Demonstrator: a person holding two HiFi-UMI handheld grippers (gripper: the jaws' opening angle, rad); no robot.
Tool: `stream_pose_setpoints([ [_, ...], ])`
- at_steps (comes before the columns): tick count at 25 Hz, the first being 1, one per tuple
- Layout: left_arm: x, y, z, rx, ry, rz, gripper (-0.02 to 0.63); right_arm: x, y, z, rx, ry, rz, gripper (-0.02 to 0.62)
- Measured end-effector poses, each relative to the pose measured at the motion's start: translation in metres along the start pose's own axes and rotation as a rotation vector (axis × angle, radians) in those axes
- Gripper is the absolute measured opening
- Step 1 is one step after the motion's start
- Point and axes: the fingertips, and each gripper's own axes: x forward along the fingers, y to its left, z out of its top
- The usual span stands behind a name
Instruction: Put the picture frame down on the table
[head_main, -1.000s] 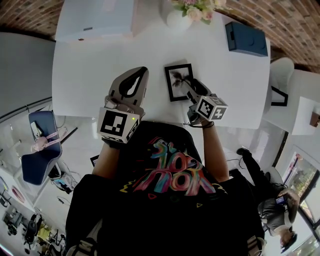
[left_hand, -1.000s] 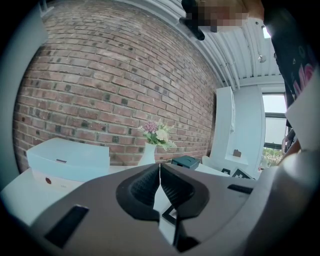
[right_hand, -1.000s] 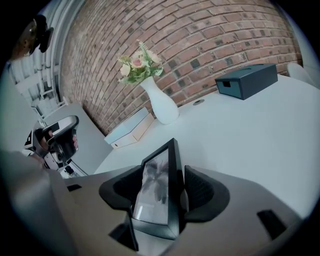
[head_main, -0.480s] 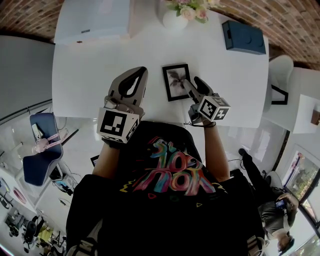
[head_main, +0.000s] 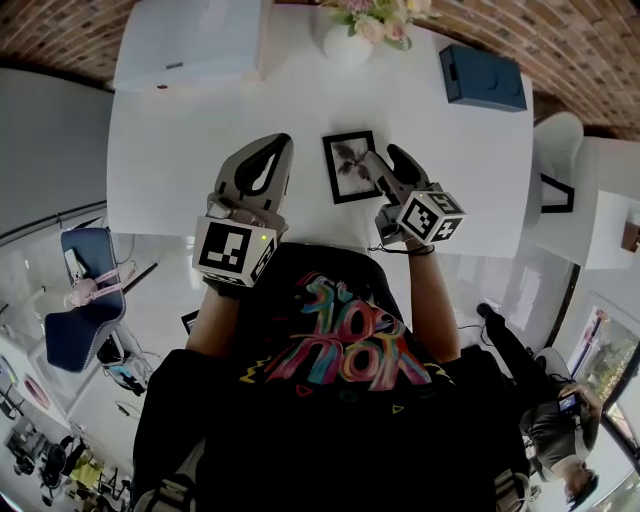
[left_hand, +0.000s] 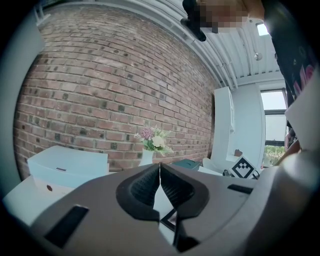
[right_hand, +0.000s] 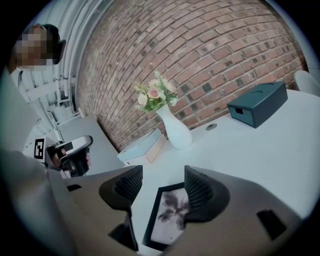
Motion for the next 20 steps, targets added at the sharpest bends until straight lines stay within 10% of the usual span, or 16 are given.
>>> stream_pose_setpoints([
  [20,-0.028,-0.014,0.077,0.046,-0.155,-0.029,0.026,-0.057,0.17,0.147,-0.463,-0.27,0.208,0.247],
])
